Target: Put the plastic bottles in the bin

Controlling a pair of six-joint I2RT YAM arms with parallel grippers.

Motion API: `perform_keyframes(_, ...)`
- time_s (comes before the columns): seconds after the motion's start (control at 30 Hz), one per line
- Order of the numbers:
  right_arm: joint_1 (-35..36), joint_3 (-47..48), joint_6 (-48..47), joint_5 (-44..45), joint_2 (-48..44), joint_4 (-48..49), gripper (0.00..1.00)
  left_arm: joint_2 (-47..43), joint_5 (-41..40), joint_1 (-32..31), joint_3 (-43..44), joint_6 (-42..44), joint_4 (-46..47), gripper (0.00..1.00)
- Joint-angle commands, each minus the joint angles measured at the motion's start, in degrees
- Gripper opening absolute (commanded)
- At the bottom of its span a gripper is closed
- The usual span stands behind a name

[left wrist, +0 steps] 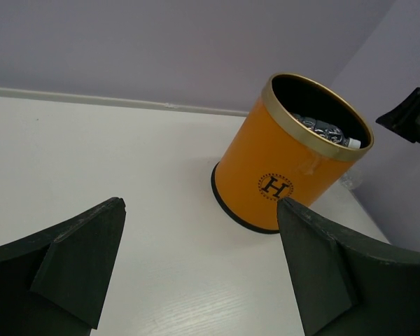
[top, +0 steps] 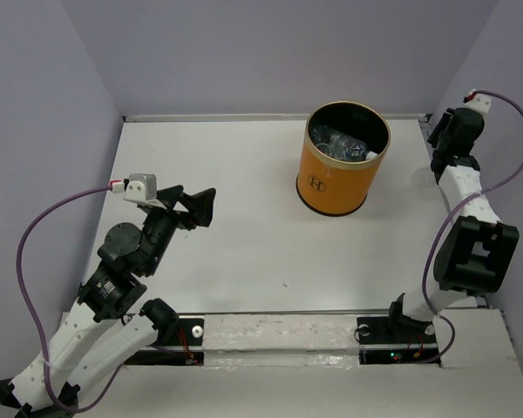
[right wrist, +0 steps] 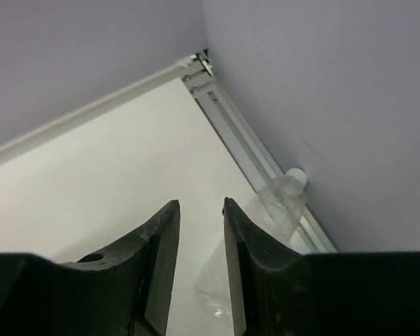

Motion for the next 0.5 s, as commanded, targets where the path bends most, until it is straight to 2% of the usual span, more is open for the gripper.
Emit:
perform_keyframes(0.0,0.3,3.5,6.5,-2.5,-2.7,-2.8,0.51,0.7,0.0,-0.1,-0.1,0.7,2.2,0.99)
perform_keyframes(0.07,0.3,5.0,7.5,3.5,0.6,-7.3,0.71,0.8,0.1,-0.1,-0.1,0.6,2.2,0.99)
perform_keyframes(0.13,0.3,4.8,9.4,9.1,2.6,-10.1,0.99,1.2,0.3,-0.1,-0.1,0.6,2.2,0.99)
perform_keyframes(0.23,-1.8,5.3,11.6,7.8,7.0,-11.4,1.0,1.4,0.5,-0.1,-0.1,0.6,2.1,0.99)
perform_keyframes(0.37,-1.8,7.1,10.5,14.9,14.3,-14.1,1.0,1.2,0.3,-0.1,-0.1,0.7,2.1,0.99)
perform_keyframes(0.47,-2.4,6.3,9.3,14.3,16.1,-14.3,1.0,1.0,0.3,-0.1,0.0,0.7,2.1,0.99)
